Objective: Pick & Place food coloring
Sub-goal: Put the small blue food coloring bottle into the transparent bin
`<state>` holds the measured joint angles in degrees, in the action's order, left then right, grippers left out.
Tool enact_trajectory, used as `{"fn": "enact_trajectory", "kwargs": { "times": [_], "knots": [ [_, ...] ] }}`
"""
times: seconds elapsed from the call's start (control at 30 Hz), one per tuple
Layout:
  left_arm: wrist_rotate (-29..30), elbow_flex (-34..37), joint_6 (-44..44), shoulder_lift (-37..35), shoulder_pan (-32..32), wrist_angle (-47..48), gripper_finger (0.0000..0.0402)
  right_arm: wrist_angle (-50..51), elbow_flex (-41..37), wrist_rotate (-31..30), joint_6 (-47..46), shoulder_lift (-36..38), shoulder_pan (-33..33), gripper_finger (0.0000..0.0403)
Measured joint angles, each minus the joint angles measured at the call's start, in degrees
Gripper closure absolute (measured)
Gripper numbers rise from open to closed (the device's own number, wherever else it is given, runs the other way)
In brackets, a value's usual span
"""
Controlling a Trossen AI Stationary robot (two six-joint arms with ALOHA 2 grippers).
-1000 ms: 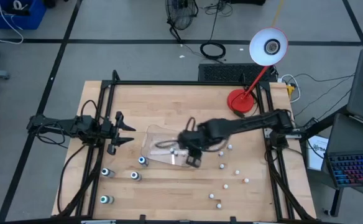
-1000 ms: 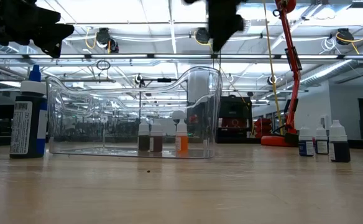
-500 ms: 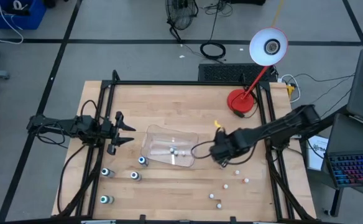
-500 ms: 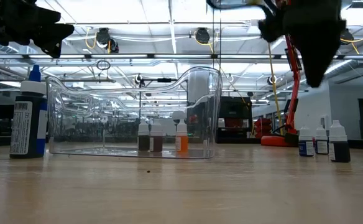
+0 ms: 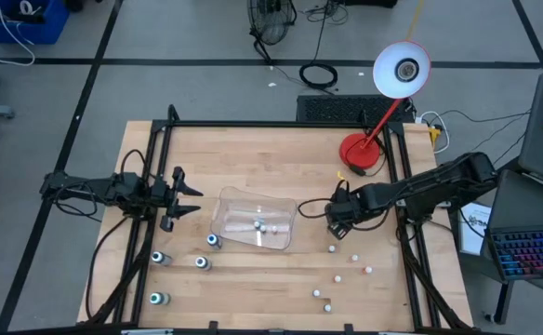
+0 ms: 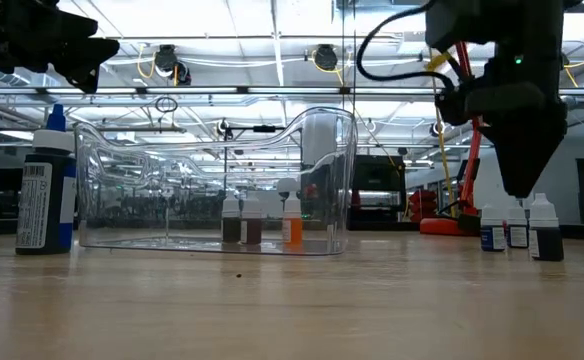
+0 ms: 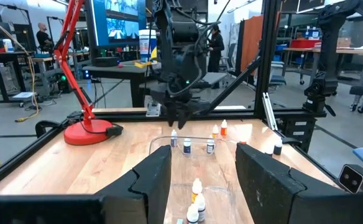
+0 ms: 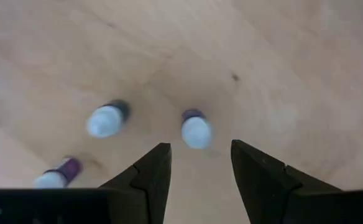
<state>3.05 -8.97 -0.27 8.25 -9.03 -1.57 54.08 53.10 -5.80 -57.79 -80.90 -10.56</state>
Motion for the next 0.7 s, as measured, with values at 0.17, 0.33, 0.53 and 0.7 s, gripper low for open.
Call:
{"fn": "enact_trajectory", "kwargs": {
  "times": [0.17, 0.33, 0.53, 0.7],
  "knots": [
    [0.0, 0.0, 0.0, -0.02, -0.01, -0.01, 0.022, -2.56, -0.5, 0.03, 2.11, 0.0, 1.21, 0.0248],
    [0.0, 0.0, -0.01, 0.0, 0.0, -0.01, 0.0219, -2.94, -0.56, 0.09, 2.99, -0.68, 1.24, 0.0248],
    [0.0, 0.0, -0.01, -0.01, 0.01, -0.01, 0.022, -2.74, -0.56, 0.21, 3.32, -2.77, 1.24, 0.0248],
    [0.0, -0.01, 0.0, 0.0, 0.0, 0.03, 0.022, -2.75, -0.56, 1.52, 4.1, -4.56, 1.26, 0.0248]
  ]
}}
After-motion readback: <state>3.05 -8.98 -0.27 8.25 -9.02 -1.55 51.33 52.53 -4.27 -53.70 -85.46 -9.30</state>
